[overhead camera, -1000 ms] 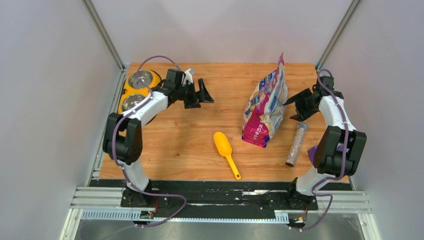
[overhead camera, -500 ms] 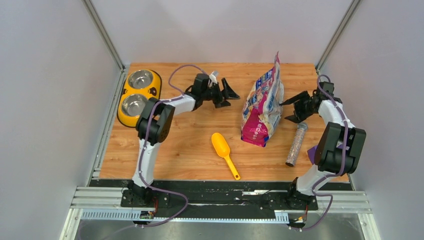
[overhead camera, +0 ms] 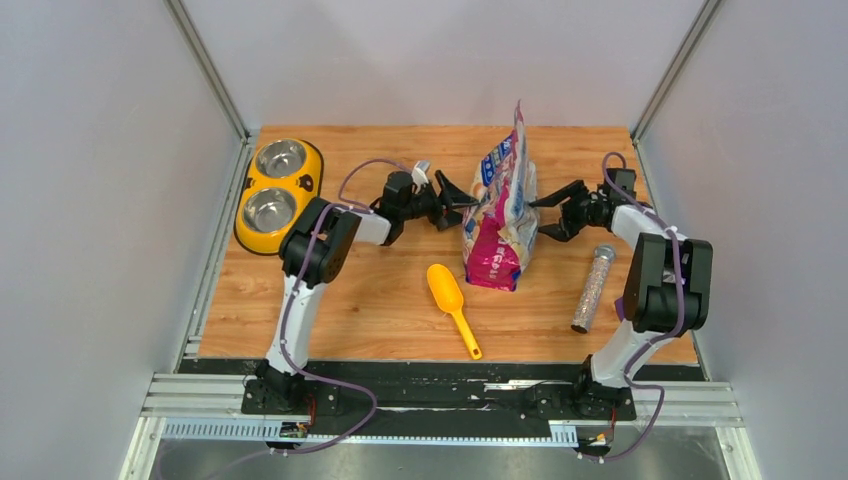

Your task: Serve the pet food

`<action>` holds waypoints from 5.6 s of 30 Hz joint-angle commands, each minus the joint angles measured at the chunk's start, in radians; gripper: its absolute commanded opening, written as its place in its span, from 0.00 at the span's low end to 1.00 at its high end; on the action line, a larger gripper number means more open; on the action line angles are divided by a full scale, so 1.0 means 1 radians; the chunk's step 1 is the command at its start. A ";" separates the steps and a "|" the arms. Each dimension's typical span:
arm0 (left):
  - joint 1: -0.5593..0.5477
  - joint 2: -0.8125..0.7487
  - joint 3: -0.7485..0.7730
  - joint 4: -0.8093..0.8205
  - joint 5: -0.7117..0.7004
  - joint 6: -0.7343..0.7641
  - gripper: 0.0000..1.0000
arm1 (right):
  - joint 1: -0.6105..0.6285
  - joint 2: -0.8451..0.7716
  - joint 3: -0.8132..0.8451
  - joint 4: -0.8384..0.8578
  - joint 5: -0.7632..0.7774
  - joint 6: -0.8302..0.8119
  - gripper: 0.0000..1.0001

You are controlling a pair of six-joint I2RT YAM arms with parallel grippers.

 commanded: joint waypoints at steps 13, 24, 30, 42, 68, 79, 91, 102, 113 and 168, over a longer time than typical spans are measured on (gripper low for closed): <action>0.068 -0.491 -0.196 -0.548 -0.287 0.461 0.92 | 0.358 0.151 0.186 -0.159 0.015 0.043 0.58; 0.221 -0.748 0.083 -1.003 -0.422 0.878 0.99 | 0.279 -0.014 0.437 -0.442 0.380 -0.166 0.64; 0.216 -0.726 0.220 -0.986 -0.059 0.884 0.89 | 0.336 -0.102 0.433 -0.438 0.363 -0.176 0.60; 0.092 -0.615 0.298 -0.970 0.039 0.798 0.80 | 0.427 -0.171 0.387 -0.318 0.292 -0.140 0.59; 0.095 -0.485 0.529 -1.217 -0.094 0.919 0.31 | 0.429 -0.217 0.337 -0.314 0.311 -0.179 0.57; 0.120 -0.507 0.537 -1.195 -0.069 0.863 0.36 | 0.429 -0.241 0.311 -0.314 0.311 -0.181 0.57; 0.142 -0.516 0.527 -1.166 -0.006 0.817 0.27 | 0.429 -0.253 0.294 -0.314 0.301 -0.182 0.58; 0.142 -0.506 0.530 -1.152 0.052 0.804 0.17 | 0.429 -0.255 0.290 -0.314 0.298 -0.187 0.58; 0.102 -0.462 0.576 -1.268 0.017 0.881 0.17 | 0.429 -0.262 0.333 -0.314 0.286 -0.172 0.58; 0.129 -0.531 0.433 -1.062 0.025 0.746 0.11 | 0.429 -0.282 0.275 -0.299 0.259 -0.161 0.49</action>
